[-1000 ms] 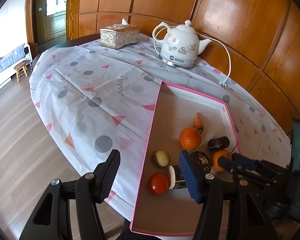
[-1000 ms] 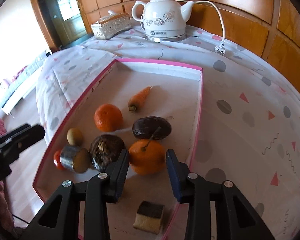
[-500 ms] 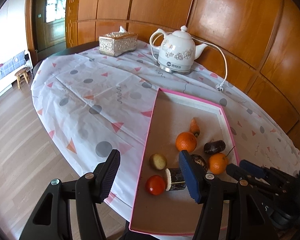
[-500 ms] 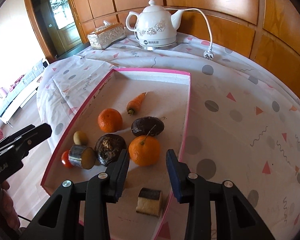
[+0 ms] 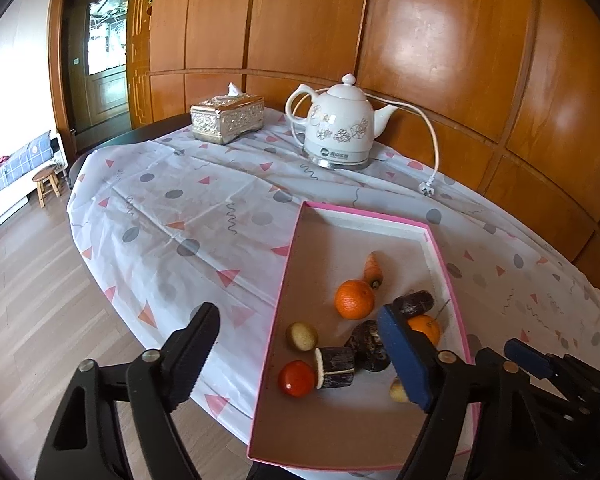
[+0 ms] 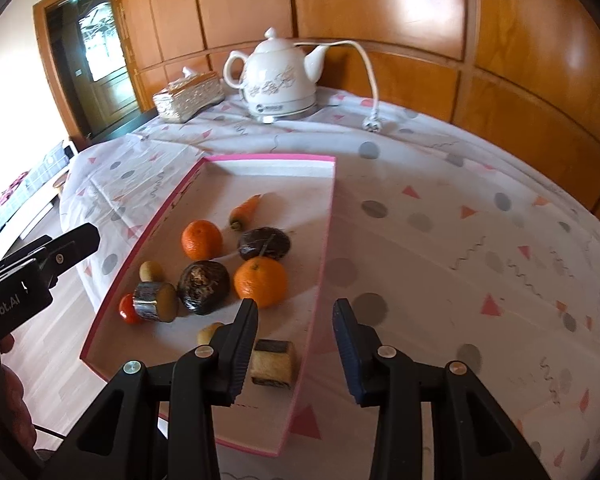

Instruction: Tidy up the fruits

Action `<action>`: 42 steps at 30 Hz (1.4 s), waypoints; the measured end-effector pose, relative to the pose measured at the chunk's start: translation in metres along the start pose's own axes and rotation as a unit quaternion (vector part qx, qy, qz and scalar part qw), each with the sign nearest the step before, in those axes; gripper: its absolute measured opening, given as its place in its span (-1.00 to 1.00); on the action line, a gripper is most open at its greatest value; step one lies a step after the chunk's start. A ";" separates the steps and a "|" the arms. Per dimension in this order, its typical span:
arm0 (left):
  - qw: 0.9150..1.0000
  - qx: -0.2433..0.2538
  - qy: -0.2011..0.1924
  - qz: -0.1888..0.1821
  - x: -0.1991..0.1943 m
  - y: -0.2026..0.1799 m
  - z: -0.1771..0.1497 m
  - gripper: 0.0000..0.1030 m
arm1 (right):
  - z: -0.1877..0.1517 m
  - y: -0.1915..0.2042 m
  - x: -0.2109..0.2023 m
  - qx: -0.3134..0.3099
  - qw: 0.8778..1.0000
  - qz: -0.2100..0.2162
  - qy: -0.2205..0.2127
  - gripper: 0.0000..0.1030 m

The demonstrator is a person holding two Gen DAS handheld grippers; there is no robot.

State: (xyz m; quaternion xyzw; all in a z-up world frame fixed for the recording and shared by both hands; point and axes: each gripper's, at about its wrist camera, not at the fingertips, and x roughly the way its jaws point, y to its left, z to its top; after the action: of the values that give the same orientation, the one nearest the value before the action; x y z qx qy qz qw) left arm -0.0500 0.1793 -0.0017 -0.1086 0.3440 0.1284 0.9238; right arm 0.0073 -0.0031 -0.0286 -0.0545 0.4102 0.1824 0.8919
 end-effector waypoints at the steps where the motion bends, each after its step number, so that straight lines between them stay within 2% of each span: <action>1: 1.000 0.004 -0.003 -0.002 -0.002 -0.003 0.000 0.67 | -0.001 -0.002 -0.002 0.004 1.000 -0.004 -0.002 -0.23; 7: 0.999 0.044 -0.027 -0.014 -0.013 -0.025 0.002 0.86 | -0.007 -0.014 -0.009 0.026 0.999 -0.023 -0.007 -0.23; 14: 0.998 0.056 -0.027 -0.013 -0.015 -0.033 0.002 0.99 | -0.012 -0.018 -0.011 0.033 0.999 -0.028 -0.006 -0.23; 20: 0.999 0.049 -0.013 -0.009 -0.010 -0.031 0.000 0.99 | -0.012 -0.019 -0.011 0.031 0.999 -0.028 -0.007 -0.22; 33: 0.998 0.051 -0.017 -0.013 -0.012 -0.033 0.000 0.99 | -0.012 -0.018 -0.011 0.027 0.999 -0.030 -0.008 -0.22; 42: 0.999 0.044 -0.006 -0.007 -0.008 -0.029 0.001 0.99 | -0.012 -0.017 -0.011 0.027 0.999 -0.029 -0.008 -0.22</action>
State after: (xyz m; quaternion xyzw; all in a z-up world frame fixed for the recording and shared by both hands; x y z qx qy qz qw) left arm -0.0460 0.1510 0.0074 -0.0695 0.3429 0.1072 0.9306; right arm -0.0020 -0.0251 -0.0292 -0.0412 0.4063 0.1461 0.9010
